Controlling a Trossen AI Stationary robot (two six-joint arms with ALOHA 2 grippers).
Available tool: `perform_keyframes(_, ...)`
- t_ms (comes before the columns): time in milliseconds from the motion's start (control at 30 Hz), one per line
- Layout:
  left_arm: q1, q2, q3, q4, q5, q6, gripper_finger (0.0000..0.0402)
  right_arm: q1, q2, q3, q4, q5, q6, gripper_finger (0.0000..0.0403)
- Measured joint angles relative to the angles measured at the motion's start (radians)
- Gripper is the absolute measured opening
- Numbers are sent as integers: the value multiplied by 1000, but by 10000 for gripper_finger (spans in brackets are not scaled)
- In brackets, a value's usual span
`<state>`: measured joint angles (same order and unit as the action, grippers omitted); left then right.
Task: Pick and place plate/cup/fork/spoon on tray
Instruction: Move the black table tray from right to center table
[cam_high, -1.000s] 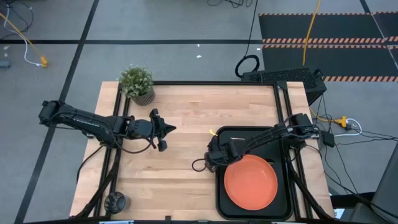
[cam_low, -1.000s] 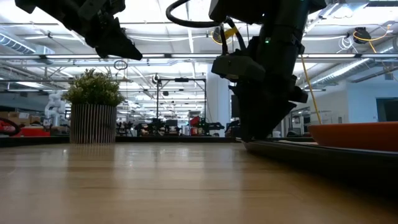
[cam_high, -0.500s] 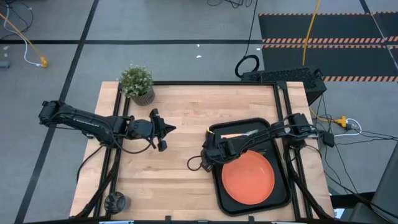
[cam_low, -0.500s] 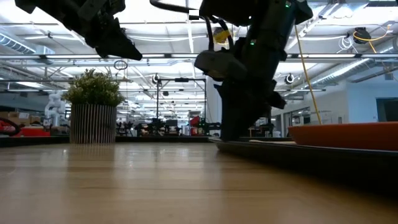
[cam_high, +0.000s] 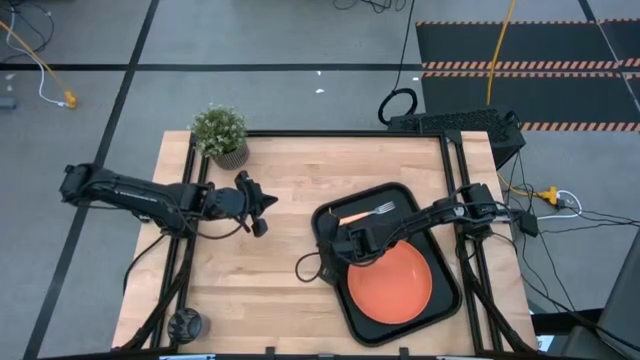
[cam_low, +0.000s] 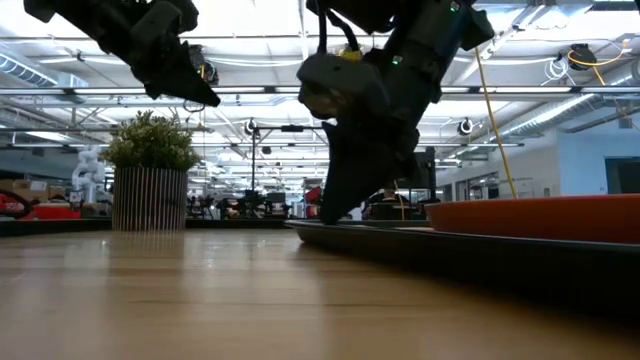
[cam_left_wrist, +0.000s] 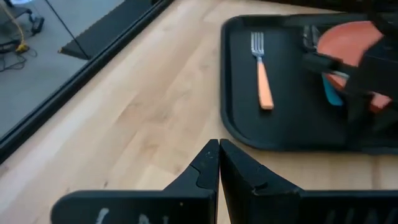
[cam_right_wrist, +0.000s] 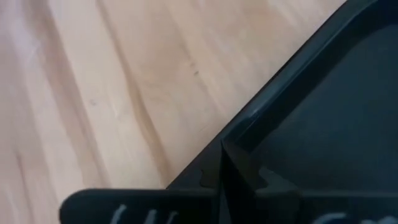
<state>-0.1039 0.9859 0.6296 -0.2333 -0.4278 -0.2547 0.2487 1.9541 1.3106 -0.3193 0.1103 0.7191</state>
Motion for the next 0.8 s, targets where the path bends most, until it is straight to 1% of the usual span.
perform_keyframes(133,6,-40,0,-4,0,-12,17,4,0,0,1,-36,-15,0)
perform_keyframes(267,5,-69,0,-6,0,-17,17,9,14,2,15,-40,-44,0)
perform_keyframes(467,5,-72,0,-28,0,-17,17,8,67,5,80,-115,-59,0)
perform_keyframes(567,5,-72,0,-34,0,-17,17,10,86,5,91,-112,-75,0)
perform_keyframes(800,5,-72,0,-35,0,-13,17,16,91,38,72,-63,-199,0)
